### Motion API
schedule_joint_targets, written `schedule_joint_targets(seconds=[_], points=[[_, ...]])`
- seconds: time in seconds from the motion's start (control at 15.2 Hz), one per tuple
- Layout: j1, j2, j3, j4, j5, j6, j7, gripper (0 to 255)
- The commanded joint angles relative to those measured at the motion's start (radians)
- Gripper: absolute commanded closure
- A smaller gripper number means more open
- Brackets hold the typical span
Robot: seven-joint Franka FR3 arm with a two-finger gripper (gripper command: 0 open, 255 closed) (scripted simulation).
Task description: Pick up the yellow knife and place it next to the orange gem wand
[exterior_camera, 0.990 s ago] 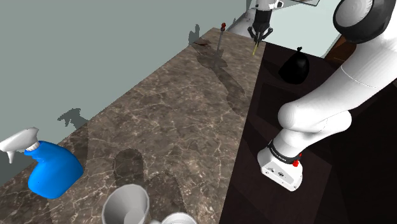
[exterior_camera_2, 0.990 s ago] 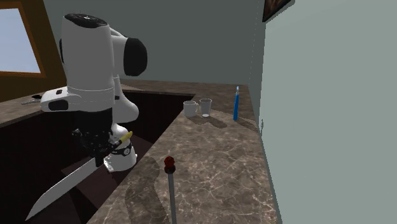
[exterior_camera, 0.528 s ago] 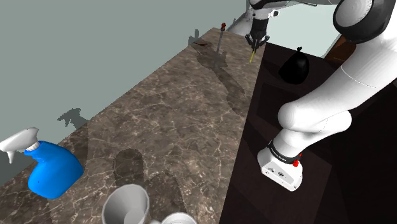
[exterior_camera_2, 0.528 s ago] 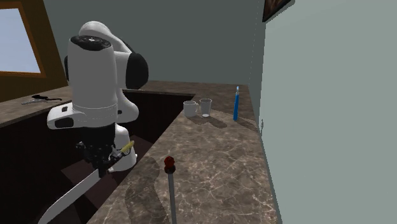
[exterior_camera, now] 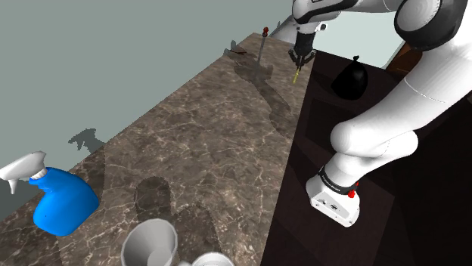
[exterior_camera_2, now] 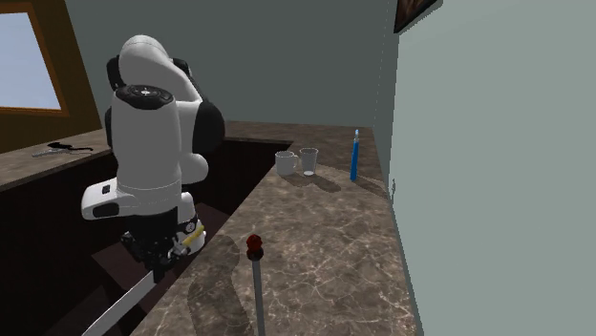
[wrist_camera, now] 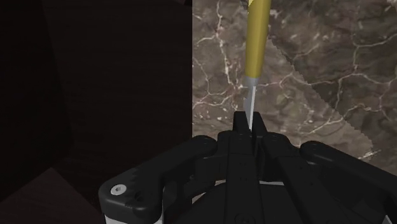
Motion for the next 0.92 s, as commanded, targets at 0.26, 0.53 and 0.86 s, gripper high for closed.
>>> schedule_joint_targets(seconds=[0.26, 0.53, 0.86], points=[[0.000, 0.020, 0.001, -0.061, -0.008, 0.080, 0.015, 255], [0.000, 0.039, 0.001, -0.095, -0.015, 0.131, 0.026, 255], [-0.001, 0.066, 0.001, -0.133, -0.027, 0.195, 0.040, 255]])
